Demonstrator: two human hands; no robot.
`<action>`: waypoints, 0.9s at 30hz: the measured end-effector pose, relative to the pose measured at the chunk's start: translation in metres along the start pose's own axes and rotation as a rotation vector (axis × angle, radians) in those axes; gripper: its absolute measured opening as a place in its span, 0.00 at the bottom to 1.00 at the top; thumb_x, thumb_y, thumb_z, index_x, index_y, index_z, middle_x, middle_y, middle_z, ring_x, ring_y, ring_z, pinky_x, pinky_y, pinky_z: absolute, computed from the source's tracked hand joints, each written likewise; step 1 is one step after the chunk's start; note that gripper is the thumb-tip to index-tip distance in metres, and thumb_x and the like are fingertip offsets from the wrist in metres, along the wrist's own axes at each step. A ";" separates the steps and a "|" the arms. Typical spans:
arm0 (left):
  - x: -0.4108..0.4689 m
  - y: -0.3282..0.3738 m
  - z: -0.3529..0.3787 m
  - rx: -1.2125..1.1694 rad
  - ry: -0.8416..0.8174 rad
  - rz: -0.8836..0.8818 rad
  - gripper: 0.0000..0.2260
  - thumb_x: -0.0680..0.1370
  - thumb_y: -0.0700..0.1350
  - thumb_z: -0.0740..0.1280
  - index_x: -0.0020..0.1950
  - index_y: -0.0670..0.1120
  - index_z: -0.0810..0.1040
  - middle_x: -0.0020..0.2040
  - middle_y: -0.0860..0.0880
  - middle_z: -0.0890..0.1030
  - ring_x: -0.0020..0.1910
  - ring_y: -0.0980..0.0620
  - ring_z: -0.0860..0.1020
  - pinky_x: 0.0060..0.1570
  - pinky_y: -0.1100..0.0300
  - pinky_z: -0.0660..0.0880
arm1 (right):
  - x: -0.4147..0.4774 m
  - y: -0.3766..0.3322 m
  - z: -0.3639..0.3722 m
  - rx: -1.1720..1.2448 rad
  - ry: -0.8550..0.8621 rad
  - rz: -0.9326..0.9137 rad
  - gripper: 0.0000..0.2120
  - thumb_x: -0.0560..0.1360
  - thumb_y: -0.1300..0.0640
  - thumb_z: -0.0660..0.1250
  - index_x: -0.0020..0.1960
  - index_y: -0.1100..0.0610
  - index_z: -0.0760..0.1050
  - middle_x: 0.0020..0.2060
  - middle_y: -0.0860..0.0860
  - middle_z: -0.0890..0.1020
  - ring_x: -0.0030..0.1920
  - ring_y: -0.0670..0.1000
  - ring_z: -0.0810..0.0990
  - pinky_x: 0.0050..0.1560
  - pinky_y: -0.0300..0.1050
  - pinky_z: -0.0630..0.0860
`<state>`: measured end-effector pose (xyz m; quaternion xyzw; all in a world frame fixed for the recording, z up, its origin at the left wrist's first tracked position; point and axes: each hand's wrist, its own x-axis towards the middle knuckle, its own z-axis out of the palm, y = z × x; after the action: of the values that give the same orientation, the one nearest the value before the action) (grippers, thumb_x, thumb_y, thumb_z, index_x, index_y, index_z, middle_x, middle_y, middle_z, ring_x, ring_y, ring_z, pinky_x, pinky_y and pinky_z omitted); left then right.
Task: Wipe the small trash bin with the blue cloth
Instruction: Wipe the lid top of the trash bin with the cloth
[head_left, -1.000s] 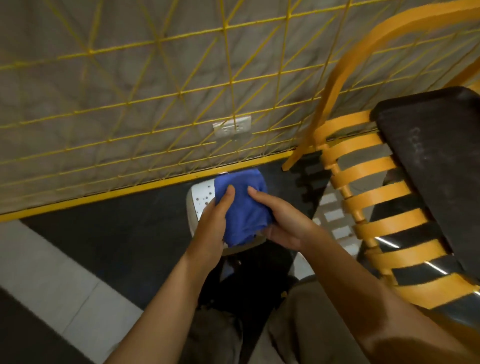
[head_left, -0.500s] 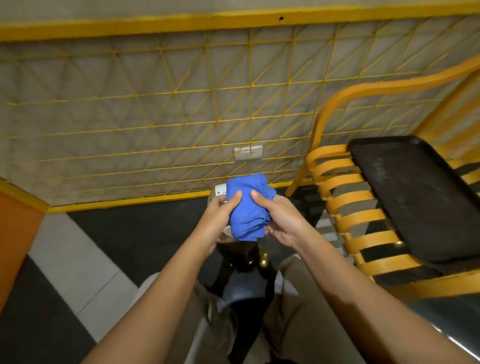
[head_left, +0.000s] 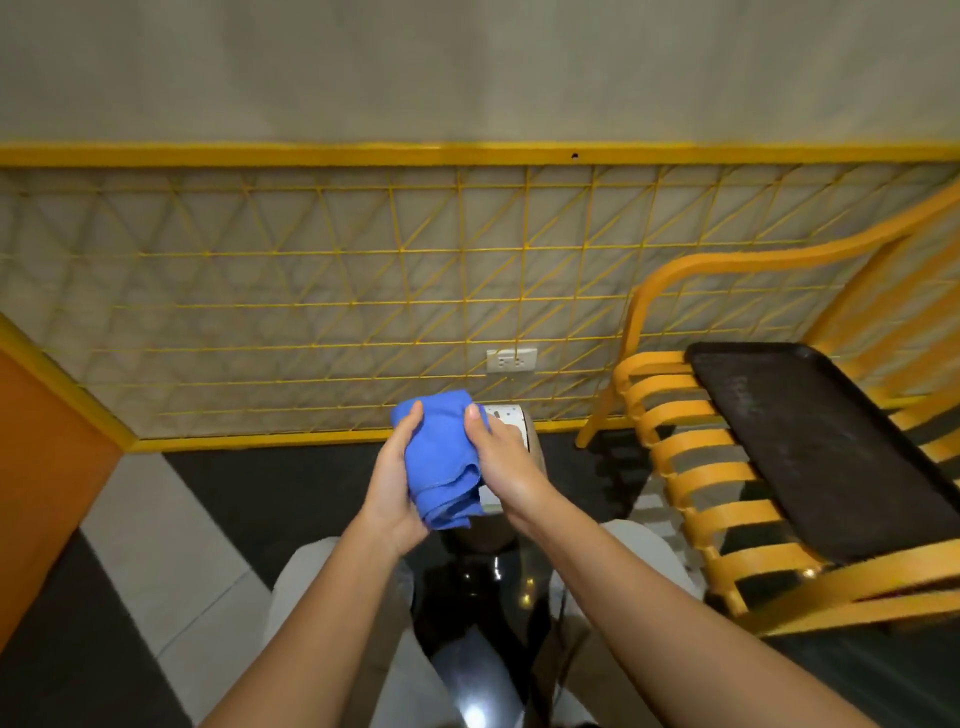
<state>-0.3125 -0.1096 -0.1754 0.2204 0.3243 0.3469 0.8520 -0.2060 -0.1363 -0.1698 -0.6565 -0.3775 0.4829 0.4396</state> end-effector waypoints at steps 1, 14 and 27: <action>-0.002 0.002 -0.003 -0.008 -0.008 0.004 0.20 0.73 0.58 0.62 0.47 0.43 0.84 0.47 0.42 0.85 0.45 0.44 0.84 0.44 0.51 0.81 | 0.000 0.001 0.005 -0.125 0.054 -0.007 0.19 0.79 0.42 0.51 0.53 0.51 0.75 0.63 0.56 0.72 0.63 0.56 0.71 0.65 0.56 0.69; 0.027 0.010 -0.037 0.056 0.253 -0.087 0.24 0.70 0.64 0.65 0.45 0.43 0.78 0.30 0.46 0.79 0.26 0.50 0.79 0.31 0.59 0.78 | 0.037 0.035 0.000 -0.305 0.085 -0.064 0.26 0.79 0.47 0.57 0.74 0.53 0.58 0.72 0.54 0.63 0.72 0.53 0.61 0.72 0.52 0.60; 0.126 0.003 -0.080 0.201 0.332 -0.286 0.10 0.71 0.38 0.57 0.45 0.35 0.76 0.31 0.43 0.81 0.30 0.47 0.80 0.32 0.60 0.78 | 0.132 0.125 -0.070 -0.766 -0.016 0.163 0.31 0.72 0.52 0.69 0.71 0.57 0.62 0.68 0.56 0.69 0.69 0.57 0.65 0.70 0.54 0.62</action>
<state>-0.3007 -0.0032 -0.2792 0.1958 0.5206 0.2203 0.8013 -0.0967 -0.0708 -0.3173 -0.7972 -0.4805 0.3451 0.1199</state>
